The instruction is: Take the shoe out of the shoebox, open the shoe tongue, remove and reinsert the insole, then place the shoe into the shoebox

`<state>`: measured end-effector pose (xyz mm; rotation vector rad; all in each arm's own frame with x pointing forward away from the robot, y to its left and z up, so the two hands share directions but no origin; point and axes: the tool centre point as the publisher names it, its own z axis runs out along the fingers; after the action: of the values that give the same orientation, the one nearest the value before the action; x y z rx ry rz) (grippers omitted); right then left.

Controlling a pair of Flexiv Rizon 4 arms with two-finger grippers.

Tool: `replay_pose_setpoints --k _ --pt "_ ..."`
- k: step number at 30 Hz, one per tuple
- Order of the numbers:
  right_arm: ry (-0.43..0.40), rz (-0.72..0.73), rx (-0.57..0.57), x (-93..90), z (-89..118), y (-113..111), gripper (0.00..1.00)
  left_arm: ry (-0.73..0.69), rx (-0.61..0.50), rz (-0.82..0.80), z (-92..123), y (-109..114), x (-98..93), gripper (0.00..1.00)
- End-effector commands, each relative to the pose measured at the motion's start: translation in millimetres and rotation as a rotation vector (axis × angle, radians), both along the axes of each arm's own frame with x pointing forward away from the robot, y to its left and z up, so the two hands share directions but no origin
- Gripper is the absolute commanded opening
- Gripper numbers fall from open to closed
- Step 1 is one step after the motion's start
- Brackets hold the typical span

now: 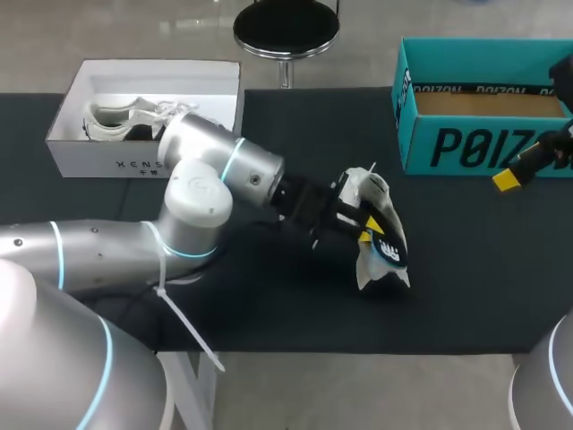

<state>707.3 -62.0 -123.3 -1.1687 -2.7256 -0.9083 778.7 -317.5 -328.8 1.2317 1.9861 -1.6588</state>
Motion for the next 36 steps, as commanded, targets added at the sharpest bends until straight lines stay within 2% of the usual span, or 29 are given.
replay_pose_setpoints --k 1,8,20,21,22,24,25,26,27,28,29,30,36 --pt "0.005 0.000 -0.003 2.7 0 1 1.00 0.003 -0.006 0.020 -12 -5 11.5 0.00" --pt "0.005 0.000 -0.003 2.7 0 1 1.00 0.016 -0.010 0.072 -23 -6 31.1 0.00" --pt "0.005 0.000 -0.003 2.7 0 1 1.00 -0.014 0.014 0.019 -1 -4 15.9 0.00" --pt "0.005 0.000 -0.003 2.7 0 1 1.00 -0.016 0.014 0.018 2 -4 14.2 0.02" --pt "0.005 0.000 -0.003 2.7 0 1 1.00 -0.016 0.013 0.014 3 -4 13.0 0.09" --pt "0.005 0.000 -0.003 2.7 0 1 1.00 -0.024 0.011 0.002 6 -5 9.4 0.06" --pt "0.005 0.000 -0.003 2.7 0 1 1.00 -0.025 0.012 -0.003 7 -5 8.0 0.08" --pt "0.005 0.000 -0.003 2.7 0 1 1.00 -0.023 0.013 -0.006 7 -6 6.8 0.20" --pt "0.005 0.000 -0.003 2.7 0 1 1.00 -0.025 0.013 -0.011 6 -6 5.8 0.25" --pt "0.005 0.000 -0.003 2.7 0 1 1.00 -0.031 0.015 -0.014 5 -7 3.6 0.19" --pt "0.005 0.000 -0.003 2.7 0 1 1.00 -0.032 0.016 -0.015 4 -7 2.3 0.05" --pt "0.005 0.000 -0.003 2.7 0 1 1.00 -0.033 0.015 -0.016 3 -7 1.1 0.00" --pt "0.005 0.000 -0.003 2.7 0 1 1.00 -0.041 0.023 0.013 -9 -5 7.9 0.00"
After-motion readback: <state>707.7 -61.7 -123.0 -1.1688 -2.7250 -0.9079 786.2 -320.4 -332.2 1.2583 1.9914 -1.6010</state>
